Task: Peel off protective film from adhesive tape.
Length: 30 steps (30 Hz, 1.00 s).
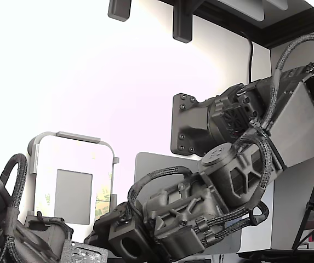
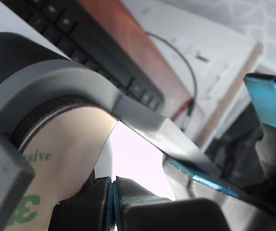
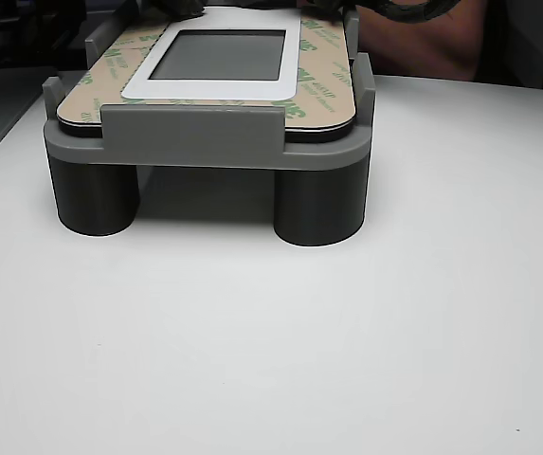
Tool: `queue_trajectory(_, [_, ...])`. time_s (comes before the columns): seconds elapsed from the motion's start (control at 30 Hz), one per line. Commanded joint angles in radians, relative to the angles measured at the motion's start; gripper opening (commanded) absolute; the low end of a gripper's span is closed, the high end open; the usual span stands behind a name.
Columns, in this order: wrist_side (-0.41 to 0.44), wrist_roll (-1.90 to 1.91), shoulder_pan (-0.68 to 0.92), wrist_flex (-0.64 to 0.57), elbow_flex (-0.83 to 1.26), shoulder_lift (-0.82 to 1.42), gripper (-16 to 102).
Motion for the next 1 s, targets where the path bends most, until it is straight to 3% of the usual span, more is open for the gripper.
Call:
queue_trajectory(0.0, [-0.002,0.003,0.002,0.002,-0.037,0.014,-9])
queue_trajectory(0.97, [0.014,0.009,0.017,0.015,-0.048,0.012,-9])
